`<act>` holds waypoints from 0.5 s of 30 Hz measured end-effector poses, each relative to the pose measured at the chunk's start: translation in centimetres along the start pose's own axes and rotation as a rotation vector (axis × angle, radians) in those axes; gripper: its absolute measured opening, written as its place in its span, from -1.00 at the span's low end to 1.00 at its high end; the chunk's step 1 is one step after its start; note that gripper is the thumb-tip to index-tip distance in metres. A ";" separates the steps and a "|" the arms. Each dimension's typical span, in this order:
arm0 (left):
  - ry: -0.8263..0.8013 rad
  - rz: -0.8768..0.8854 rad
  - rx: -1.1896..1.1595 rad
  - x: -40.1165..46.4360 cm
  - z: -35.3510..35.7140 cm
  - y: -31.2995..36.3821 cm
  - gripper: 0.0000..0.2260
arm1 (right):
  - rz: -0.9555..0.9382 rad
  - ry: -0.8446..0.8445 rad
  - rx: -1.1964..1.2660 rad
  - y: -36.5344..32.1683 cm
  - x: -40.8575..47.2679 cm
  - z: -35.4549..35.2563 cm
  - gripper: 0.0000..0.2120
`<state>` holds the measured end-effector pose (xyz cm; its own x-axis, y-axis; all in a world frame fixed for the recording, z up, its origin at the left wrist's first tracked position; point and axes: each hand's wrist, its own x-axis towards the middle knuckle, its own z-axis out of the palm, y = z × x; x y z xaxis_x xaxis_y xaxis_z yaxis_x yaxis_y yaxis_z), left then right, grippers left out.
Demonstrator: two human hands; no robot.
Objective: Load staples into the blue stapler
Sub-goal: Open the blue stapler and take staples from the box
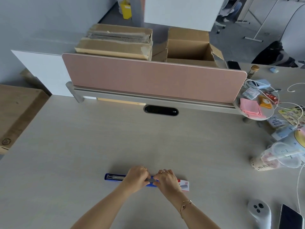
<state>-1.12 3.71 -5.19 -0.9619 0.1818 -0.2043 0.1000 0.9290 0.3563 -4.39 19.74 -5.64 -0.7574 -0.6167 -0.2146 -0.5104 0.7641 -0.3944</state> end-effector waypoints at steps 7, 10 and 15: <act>-0.012 -0.011 0.008 -0.3 0.2 -0.2 -0.94 | 0.028 -0.042 -0.015 0.0 0.0 -0.1 -0.82; -0.006 -0.014 -0.002 -0.3 0.3 -0.4 -0.95 | 0.042 -0.053 -0.010 0.1 -0.1 0.0 -0.81; -0.043 -0.014 -0.013 -0.8 -0.6 -1.4 -0.87 | 0.054 -0.053 0.012 0.2 -0.2 0.0 -0.81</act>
<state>-0.61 2.04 -5.00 -0.9513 0.1827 -0.2484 0.0828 0.9274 0.3648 -4.33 20.03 -5.69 -0.7609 -0.5841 -0.2825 -0.4645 0.7944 -0.3913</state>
